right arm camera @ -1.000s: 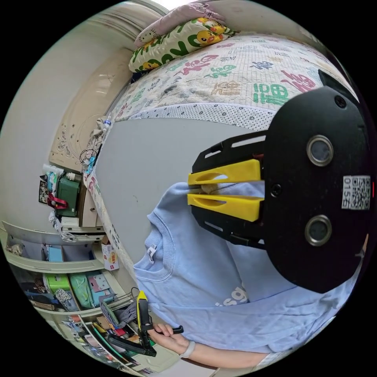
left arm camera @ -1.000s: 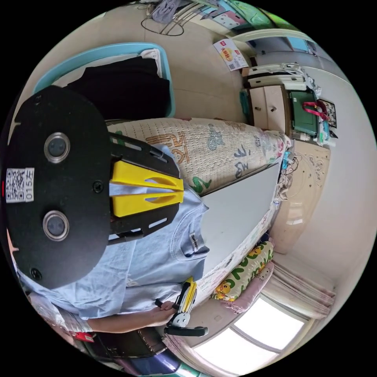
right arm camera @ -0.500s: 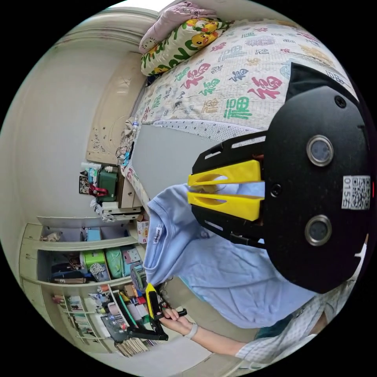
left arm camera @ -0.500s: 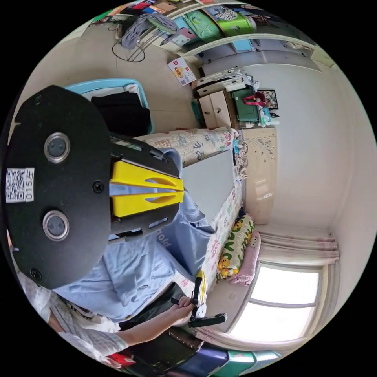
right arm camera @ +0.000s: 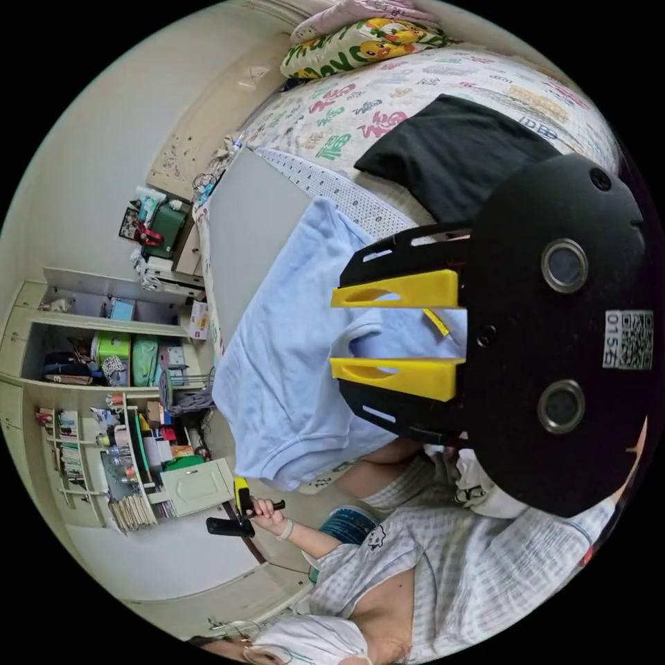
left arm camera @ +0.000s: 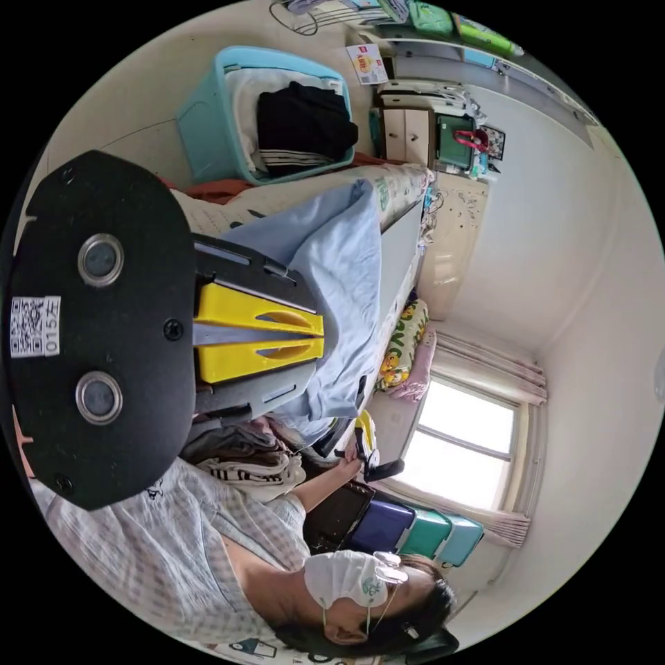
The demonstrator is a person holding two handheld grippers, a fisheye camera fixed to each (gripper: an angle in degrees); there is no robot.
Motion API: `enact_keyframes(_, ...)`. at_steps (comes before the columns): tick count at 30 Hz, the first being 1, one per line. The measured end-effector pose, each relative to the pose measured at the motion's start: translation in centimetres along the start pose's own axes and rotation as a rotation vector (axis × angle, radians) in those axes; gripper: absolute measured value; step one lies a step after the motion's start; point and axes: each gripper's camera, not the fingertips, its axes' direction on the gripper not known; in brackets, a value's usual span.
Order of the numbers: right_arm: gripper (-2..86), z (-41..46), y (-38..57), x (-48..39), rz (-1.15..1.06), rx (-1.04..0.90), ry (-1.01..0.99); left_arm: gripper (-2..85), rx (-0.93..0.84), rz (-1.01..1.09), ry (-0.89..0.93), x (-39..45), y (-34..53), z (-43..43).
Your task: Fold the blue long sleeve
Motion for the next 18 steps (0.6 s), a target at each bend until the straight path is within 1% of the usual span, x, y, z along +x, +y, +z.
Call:
enact_keyframes(2, 12.2, 0.4, 0.5, -2.2, -0.048, -0.011, 0.013, 1.7, 0.013, 0.023, -0.019, 1.7, -1.0, -0.6)
enact_keyframes(4, 13.3, 1.2, 1.4, -4.3, -0.09, -0.034, 0.033, 4.2, -0.014, 0.053, -0.048, 3.5, -2.2, -0.7)
enact_keyframes(9, 13.7, 4.2, 5.0, -8.3, -0.17, -0.027, 0.003, 7.0, -0.162, 0.195, -0.183, 10.1, -5.6, 0.8)
enact_keyframes(12, 13.5, 5.2, 6.0, -11.3, -0.235, -0.004, -0.052, 7.8, -0.192, 0.278, -0.229, 13.9, -7.3, 1.0)
enact_keyframes(14, 13.4, 6.4, 6.1, -13.2, -0.289, -0.042, -0.016, 8.4, -0.213, 0.345, -0.22, 16.3, -8.2, 1.0)
enact_keyframes(16, 13.3, 8.0, 6.3, -14.7, -0.342, -0.082, 0.028, 8.0, -0.22, 0.413, -0.254, 18.7, -8.8, 1.1)
enact_keyframes(18, 11.9, 10.1, 6.6, -15.0, -0.34, -0.112, 0.052, 7.0, -0.231, 0.488, -0.342, 21.3, -9.3, 1.9)
